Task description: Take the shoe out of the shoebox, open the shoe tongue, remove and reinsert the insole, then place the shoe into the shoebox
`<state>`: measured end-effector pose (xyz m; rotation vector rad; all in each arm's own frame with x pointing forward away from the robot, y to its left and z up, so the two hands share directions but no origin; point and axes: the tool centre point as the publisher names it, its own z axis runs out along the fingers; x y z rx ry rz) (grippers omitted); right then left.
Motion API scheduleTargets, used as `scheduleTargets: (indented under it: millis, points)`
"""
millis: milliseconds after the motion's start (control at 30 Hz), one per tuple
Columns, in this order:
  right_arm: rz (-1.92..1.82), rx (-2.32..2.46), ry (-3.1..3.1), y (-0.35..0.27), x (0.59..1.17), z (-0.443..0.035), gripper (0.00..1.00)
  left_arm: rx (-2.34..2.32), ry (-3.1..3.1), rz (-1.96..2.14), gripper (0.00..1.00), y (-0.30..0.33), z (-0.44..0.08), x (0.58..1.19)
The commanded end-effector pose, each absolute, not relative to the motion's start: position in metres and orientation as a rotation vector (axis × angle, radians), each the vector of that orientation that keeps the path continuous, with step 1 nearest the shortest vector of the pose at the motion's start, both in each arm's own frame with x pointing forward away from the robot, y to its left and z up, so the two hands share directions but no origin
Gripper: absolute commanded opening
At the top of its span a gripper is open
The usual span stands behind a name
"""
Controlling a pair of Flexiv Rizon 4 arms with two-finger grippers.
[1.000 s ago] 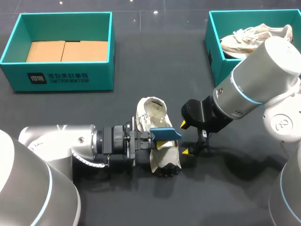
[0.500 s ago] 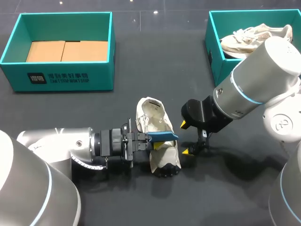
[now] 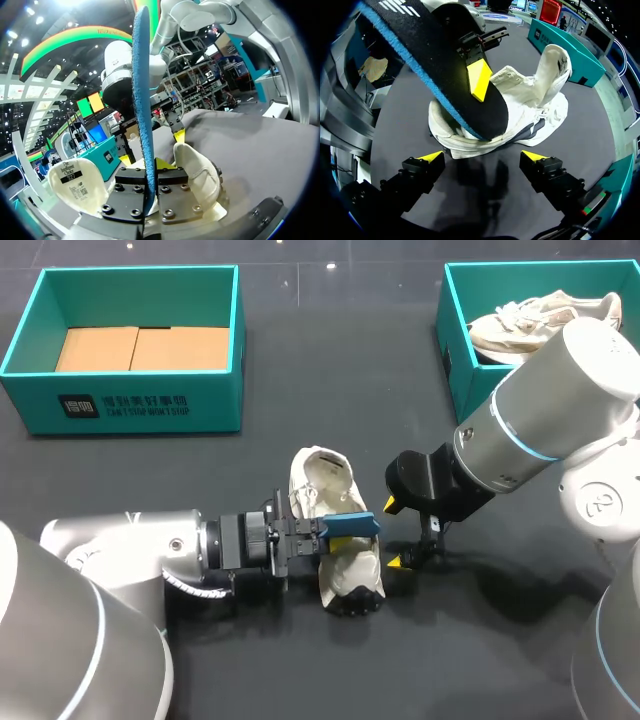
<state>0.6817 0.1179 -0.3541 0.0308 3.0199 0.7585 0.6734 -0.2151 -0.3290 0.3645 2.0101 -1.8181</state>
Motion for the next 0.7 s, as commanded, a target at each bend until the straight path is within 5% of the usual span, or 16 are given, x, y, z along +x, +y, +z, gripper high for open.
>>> scheduleTargets:
  millis: [33,700]
  points:
    - [0.758,0.032,3.018,0.118,0.681,-0.355,1.0,0.37,2.014,-1.79,0.0,-0.219,-0.335,0.678]
    - [0.758,0.032,3.018,0.118,0.681,-0.355,1.0,0.38,2.075,-1.657,0.0,-0.206,-0.359,0.692]
